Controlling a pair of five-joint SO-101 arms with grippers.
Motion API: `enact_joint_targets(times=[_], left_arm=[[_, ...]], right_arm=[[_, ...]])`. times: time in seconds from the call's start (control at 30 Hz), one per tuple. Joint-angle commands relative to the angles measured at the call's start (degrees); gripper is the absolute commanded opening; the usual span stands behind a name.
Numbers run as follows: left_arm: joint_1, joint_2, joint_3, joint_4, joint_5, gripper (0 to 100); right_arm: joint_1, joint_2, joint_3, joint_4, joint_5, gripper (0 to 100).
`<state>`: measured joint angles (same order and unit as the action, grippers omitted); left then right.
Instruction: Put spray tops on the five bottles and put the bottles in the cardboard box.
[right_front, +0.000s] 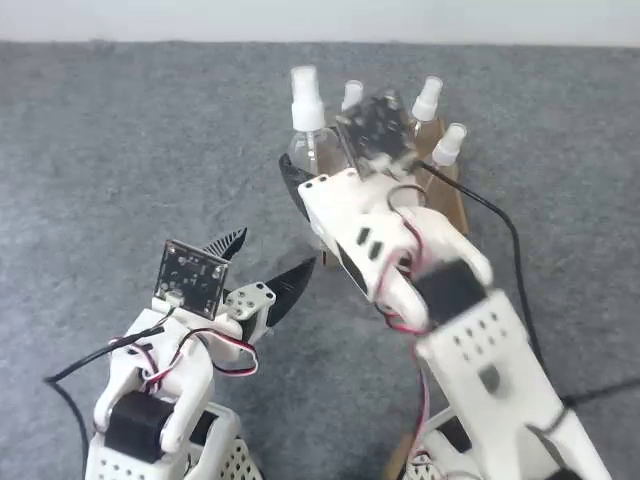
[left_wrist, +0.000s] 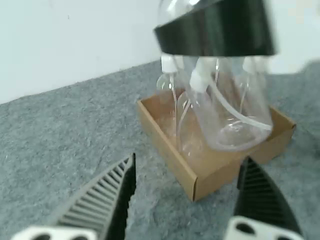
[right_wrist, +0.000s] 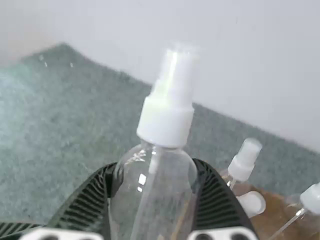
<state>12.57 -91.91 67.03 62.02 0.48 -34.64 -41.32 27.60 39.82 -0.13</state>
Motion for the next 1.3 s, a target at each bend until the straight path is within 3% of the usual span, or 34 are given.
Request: enact_joint_targets(times=[0.0, 0.37, 1.27], left_arm=[[-1.23, 0.00, -1.27, -1.85, 1.58, 30], [-4.31, 0.00, -5.23, -0.62, 1.49, 30], [-4.40, -0.44, -3.21, 0.18, 1.41, 30]], right_arm=[[0.40, -7.34, -2.11, 2.42, -0.26, 0.6], [0.66, -14.46, 8.00, 2.59, -0.18, 0.6], [0.57, -12.88, 7.82, 2.51, -0.26, 0.6]])
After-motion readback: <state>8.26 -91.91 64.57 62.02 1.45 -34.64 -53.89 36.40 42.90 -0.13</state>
